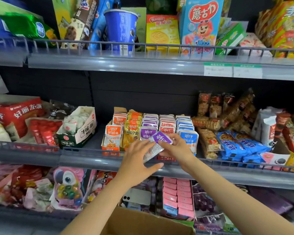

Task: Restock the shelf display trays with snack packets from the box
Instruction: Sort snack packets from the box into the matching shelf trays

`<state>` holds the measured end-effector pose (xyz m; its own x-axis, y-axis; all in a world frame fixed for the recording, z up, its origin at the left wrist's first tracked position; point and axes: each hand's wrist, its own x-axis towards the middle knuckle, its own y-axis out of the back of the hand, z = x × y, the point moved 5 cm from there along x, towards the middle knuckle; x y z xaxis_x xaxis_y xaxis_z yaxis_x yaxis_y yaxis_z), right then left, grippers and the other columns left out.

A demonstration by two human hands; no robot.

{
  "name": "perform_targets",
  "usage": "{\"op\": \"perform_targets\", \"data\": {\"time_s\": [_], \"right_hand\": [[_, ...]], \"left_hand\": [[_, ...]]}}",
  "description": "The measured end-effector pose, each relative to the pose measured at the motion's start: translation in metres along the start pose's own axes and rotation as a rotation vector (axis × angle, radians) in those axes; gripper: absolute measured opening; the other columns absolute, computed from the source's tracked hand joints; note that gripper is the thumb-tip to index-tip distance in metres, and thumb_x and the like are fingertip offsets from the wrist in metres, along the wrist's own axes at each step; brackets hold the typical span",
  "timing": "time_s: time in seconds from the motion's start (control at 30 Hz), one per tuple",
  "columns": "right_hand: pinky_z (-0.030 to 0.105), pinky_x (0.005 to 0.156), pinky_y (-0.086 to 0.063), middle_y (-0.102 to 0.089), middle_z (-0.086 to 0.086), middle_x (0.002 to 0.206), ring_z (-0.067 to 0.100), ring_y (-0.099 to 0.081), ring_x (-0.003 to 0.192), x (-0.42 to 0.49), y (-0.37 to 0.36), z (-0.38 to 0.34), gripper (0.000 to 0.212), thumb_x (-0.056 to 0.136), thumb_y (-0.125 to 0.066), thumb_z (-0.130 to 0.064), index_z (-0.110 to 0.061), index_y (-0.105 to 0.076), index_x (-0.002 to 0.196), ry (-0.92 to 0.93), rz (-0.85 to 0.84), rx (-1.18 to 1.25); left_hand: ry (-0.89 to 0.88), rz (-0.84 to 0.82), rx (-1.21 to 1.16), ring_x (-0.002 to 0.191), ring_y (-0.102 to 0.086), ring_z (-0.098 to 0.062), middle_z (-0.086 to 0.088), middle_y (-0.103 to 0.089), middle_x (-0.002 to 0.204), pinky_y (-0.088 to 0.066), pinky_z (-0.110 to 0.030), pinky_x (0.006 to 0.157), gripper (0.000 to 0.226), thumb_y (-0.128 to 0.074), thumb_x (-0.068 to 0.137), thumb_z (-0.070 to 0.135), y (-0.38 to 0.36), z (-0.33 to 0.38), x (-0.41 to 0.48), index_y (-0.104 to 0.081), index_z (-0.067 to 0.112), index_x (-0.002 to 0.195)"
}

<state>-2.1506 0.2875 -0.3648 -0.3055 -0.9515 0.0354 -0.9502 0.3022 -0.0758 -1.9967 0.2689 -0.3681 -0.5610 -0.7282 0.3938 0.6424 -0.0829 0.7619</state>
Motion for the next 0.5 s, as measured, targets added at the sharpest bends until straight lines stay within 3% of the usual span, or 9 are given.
{"op": "perform_targets", "data": {"time_s": [0.1,0.2,0.27,0.37,0.43,0.5], "right_hand": [[0.025,0.063,-0.057,-0.071,0.011,0.099,0.019,-0.072,0.078,-0.001,-0.011,-0.002,0.034,0.086,-0.067,-0.024,-0.007,-0.049,0.111,-0.034,-0.026,0.022],[0.022,0.070,-0.051,-0.063,0.001,0.110,0.013,-0.064,0.095,0.001,-0.013,-0.009,0.039,0.087,-0.059,-0.047,-0.019,-0.053,0.113,0.012,0.015,-0.234],[0.018,0.071,-0.049,-0.058,-0.003,0.118,0.009,-0.059,0.104,0.005,-0.013,-0.013,0.039,0.086,-0.063,-0.042,-0.028,-0.050,0.120,0.069,-0.006,-0.298],[0.023,0.076,-0.056,-0.062,-0.003,0.116,0.010,-0.064,0.101,0.012,-0.016,-0.016,0.041,0.085,-0.068,-0.021,-0.035,-0.052,0.119,0.094,-0.119,-0.261],[0.020,0.068,-0.055,-0.066,-0.003,0.108,0.007,-0.067,0.091,0.016,-0.018,-0.021,0.037,0.085,-0.068,-0.017,-0.032,-0.055,0.116,0.096,-0.148,-0.312],[0.018,0.064,-0.054,-0.065,-0.002,0.108,0.008,-0.067,0.091,0.023,-0.018,-0.029,0.039,0.085,-0.068,-0.016,-0.024,-0.055,0.120,0.147,-0.113,-0.394]], "left_hand": [[-0.045,0.015,0.015,0.119,-0.049,-0.009,0.014,-0.049,0.135,-0.046,-0.027,0.092,0.048,-0.044,0.097,0.040,0.008,-0.008,-0.001,-0.031,0.039,0.144],[0.051,0.029,-0.251,0.103,-0.060,-0.010,0.010,-0.063,0.116,-0.050,-0.022,0.081,0.037,-0.038,0.100,0.035,0.012,-0.023,0.002,-0.049,0.028,0.135],[0.157,0.067,-0.522,0.095,-0.064,-0.010,0.007,-0.067,0.102,-0.049,-0.013,0.073,0.026,-0.042,0.100,0.024,0.013,-0.031,0.003,-0.060,0.019,0.118],[0.221,0.119,-0.675,0.084,-0.066,-0.007,0.005,-0.068,0.093,-0.050,-0.012,0.065,0.017,-0.049,0.097,0.020,0.010,-0.037,0.005,-0.063,0.018,0.104],[0.240,0.139,-0.715,0.080,-0.065,-0.002,0.006,-0.068,0.090,-0.050,-0.013,0.064,0.015,-0.049,0.096,0.023,0.006,-0.041,0.007,-0.063,0.021,0.102],[0.262,0.150,-0.748,0.082,-0.064,-0.002,0.007,-0.067,0.094,-0.052,-0.015,0.065,0.019,-0.049,0.096,0.025,0.004,-0.047,0.009,-0.060,0.019,0.111]]}}
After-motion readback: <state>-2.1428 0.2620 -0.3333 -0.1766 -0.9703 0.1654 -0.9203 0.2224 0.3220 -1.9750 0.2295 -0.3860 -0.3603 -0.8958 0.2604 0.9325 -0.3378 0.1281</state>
